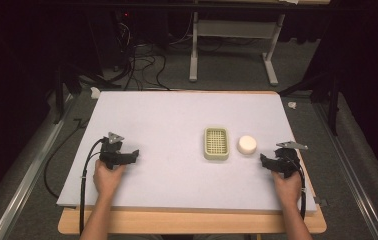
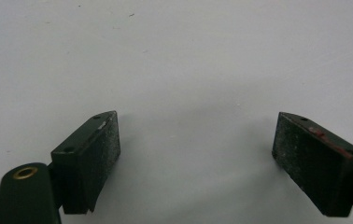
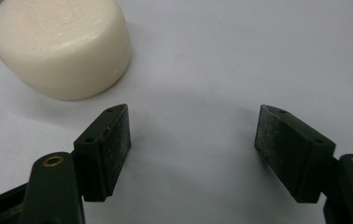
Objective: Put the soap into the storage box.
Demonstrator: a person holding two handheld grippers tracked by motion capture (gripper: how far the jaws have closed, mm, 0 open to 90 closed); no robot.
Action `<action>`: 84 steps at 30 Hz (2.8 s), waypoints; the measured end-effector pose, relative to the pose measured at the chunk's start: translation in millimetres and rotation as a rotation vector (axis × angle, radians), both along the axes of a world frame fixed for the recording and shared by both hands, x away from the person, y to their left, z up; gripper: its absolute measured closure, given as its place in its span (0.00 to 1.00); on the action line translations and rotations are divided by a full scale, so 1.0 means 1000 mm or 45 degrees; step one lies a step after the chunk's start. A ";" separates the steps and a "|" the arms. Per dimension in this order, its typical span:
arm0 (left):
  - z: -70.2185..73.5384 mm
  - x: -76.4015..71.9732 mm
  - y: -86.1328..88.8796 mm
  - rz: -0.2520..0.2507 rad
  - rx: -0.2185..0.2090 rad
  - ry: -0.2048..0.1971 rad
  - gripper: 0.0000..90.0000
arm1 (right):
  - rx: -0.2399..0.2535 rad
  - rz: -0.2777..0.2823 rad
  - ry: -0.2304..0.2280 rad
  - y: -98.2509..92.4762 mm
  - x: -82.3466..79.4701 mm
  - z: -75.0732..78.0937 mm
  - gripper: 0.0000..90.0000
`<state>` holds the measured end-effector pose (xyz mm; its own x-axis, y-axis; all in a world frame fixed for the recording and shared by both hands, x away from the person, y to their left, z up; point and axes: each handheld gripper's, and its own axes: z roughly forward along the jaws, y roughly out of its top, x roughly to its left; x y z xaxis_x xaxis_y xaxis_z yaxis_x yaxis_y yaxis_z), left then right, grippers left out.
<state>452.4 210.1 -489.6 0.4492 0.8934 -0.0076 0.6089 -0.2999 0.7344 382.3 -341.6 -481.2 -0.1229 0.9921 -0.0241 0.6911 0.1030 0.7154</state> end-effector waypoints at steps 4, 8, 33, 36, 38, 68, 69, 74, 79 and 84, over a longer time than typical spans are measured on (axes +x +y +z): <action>0.000 0.000 0.000 0.000 -0.001 0.001 0.17 | -0.002 0.002 -0.002 0.000 0.000 0.000 0.30; 0.000 0.000 0.000 0.000 0.000 0.000 0.17 | 0.002 0.000 -0.004 0.000 0.000 0.000 0.30; 0.000 0.000 0.000 0.000 0.000 -0.002 0.17 | -0.017 -0.005 0.000 0.001 0.000 0.001 0.27; 0.000 0.000 0.000 -0.001 0.002 -0.001 0.17 | -0.020 -0.004 0.000 0.001 -0.001 0.001 0.27; 0.000 0.000 0.000 0.000 0.001 -0.002 0.17 | -0.011 -0.004 0.000 0.002 -0.002 0.001 0.27; 0.000 0.000 0.000 -0.001 0.003 -0.002 0.17 | 0.043 0.126 -0.058 0.031 -0.022 0.012 0.22; 0.000 0.000 0.000 -0.001 0.002 -0.001 0.17 | 0.043 0.130 -0.063 0.031 -0.022 0.012 0.22; 0.000 0.000 0.000 0.000 0.000 -0.002 0.17 | 0.056 0.140 -0.063 0.034 -0.021 0.013 0.21; 0.000 0.000 0.000 0.000 0.000 -0.001 0.17 | 0.054 0.151 -0.066 0.038 -0.018 0.015 0.19; 0.000 0.000 0.000 0.000 0.000 -0.001 0.17 | 0.050 0.162 -0.071 0.041 -0.015 0.017 0.18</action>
<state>452.5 210.0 -489.7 0.4490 0.8935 -0.0071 0.6082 -0.2998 0.7350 367.4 -300.6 -463.9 -0.2474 0.9689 0.0045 0.6334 0.1583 0.7574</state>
